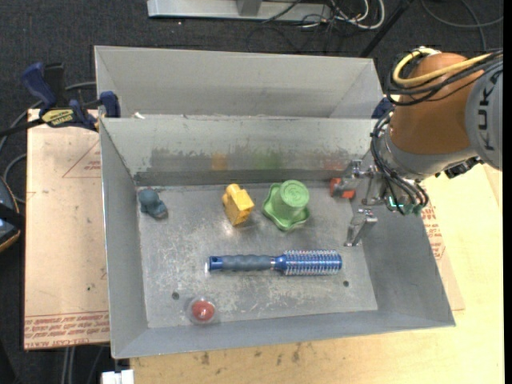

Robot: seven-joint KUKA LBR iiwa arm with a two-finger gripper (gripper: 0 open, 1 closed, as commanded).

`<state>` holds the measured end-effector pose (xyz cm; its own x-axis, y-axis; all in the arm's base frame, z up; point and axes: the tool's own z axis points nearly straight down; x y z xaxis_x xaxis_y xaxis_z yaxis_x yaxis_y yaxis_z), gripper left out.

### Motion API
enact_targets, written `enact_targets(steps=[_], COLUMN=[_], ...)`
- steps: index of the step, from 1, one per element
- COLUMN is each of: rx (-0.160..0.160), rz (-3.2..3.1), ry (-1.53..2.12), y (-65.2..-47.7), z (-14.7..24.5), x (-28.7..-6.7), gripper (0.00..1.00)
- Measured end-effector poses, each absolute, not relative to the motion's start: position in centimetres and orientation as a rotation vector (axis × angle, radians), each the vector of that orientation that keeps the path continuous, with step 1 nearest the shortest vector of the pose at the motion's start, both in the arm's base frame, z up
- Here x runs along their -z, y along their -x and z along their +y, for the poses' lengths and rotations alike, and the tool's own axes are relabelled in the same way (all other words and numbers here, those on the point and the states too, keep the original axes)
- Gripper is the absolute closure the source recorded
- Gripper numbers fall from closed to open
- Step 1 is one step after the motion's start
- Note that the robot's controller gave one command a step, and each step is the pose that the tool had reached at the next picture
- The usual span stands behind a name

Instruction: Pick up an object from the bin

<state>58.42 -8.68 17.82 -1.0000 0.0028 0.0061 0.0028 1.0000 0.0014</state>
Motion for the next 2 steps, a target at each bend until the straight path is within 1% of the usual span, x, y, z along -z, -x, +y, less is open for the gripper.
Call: enact_targets(steps=[1,2], rx=[0.0,-0.001], rz=[-3.151,-3.151], ry=[-0.049,-0.052], y=[-53.69,-53.83], z=[-6.33,-6.36], x=[-7.26,-7.64], gripper=[0.0,1.0])
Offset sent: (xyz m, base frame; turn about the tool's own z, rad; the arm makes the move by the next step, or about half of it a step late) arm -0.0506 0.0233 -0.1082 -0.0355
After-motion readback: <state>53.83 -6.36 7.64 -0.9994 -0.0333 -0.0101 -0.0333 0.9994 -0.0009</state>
